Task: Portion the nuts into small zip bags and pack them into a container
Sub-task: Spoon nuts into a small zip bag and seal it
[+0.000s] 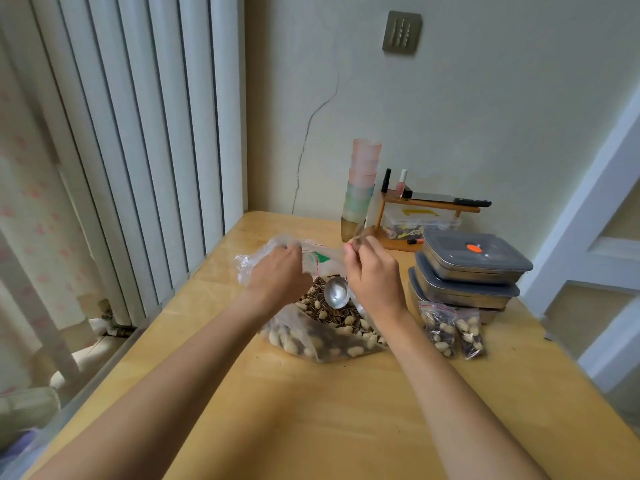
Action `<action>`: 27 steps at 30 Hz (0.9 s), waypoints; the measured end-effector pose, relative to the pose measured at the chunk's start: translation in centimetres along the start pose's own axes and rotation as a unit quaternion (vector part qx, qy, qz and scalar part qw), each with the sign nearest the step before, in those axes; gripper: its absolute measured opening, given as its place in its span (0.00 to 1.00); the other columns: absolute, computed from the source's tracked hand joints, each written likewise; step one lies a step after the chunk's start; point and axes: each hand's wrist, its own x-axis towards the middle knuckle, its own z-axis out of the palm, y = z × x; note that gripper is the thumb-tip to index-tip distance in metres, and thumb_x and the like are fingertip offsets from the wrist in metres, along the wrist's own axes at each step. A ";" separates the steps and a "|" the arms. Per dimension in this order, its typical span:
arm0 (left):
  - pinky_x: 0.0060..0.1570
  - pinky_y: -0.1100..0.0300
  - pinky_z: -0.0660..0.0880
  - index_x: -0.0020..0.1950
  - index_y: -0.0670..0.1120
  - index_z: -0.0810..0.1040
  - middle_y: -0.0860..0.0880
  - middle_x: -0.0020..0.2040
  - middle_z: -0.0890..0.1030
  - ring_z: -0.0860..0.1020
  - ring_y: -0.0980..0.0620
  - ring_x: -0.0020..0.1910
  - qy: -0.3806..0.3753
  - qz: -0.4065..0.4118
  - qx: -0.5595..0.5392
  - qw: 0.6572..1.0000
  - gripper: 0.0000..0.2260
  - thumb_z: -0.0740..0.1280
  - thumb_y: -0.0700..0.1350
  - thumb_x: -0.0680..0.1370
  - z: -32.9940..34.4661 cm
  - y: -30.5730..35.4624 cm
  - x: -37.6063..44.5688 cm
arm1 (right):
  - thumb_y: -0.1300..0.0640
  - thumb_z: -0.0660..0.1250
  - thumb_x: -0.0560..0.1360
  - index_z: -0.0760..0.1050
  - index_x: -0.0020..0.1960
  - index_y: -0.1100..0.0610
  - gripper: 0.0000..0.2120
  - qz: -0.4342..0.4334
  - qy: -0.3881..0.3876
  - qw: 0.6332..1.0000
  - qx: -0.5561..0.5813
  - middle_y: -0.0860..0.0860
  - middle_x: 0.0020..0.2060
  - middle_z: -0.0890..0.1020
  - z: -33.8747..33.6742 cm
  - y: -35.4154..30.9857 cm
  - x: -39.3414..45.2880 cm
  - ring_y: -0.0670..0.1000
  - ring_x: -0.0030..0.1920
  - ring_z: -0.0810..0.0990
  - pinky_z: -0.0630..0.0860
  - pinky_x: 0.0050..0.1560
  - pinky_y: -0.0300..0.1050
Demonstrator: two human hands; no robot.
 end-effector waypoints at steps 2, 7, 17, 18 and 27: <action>0.48 0.52 0.76 0.60 0.42 0.74 0.44 0.56 0.78 0.77 0.44 0.53 -0.027 0.001 -0.003 1.000 0.13 0.67 0.46 0.78 0.4 -0.5 0.0 | 0.58 0.62 0.83 0.78 0.46 0.63 0.12 0.011 -0.043 0.999 0.010 0.55 0.39 0.79 0.2 -0.4 0.5 0.53 0.34 0.76 0.70 0.34 0.42; 0.45 0.54 0.79 0.56 0.41 0.76 0.45 0.52 0.80 0.79 0.45 0.49 -0.131 -0.020 0.036 0.991 0.10 0.67 0.43 0.77 1.4 -2.0 -0.5 | 0.61 0.61 0.84 0.73 0.42 0.60 0.12 0.068 -0.107 0.992 0.025 0.52 0.37 0.75 0.3 -1.6 1.7 0.53 0.37 0.74 0.70 0.38 0.47; 0.34 0.59 0.68 0.49 0.40 0.76 0.46 0.42 0.77 0.73 0.48 0.38 -0.190 -0.042 0.023 0.981 0.07 0.66 0.43 0.75 2.8 -3.2 -1.3 | 0.57 0.56 0.86 0.75 0.42 0.65 0.18 0.250 -0.147 0.950 0.119 0.58 0.35 0.81 1.1 -1.9 1.0 0.42 0.27 0.83 0.81 0.33 0.46; 0.35 0.58 0.70 0.52 0.40 0.77 0.45 0.45 0.79 0.75 0.47 0.41 -0.187 -0.041 0.015 0.981 0.09 0.67 0.43 0.75 2.8 -3.3 -1.3 | 0.57 0.56 0.86 0.75 0.44 0.66 0.18 0.268 -0.150 0.942 0.135 0.58 0.33 0.82 1.1 -2.0 1.0 0.43 0.26 0.83 0.81 0.32 0.46; 0.41 0.57 0.76 0.56 0.41 0.79 0.46 0.48 0.82 0.79 0.46 0.44 -0.080 -0.049 -0.070 0.993 0.10 0.62 0.37 0.77 3.6 -3.6 -1.7 | 0.59 0.56 0.85 0.76 0.53 0.66 0.13 0.508 -0.119 0.832 0.188 0.60 0.35 0.86 0.8 -0.8 0.3 0.51 0.28 0.86 0.74 0.24 0.33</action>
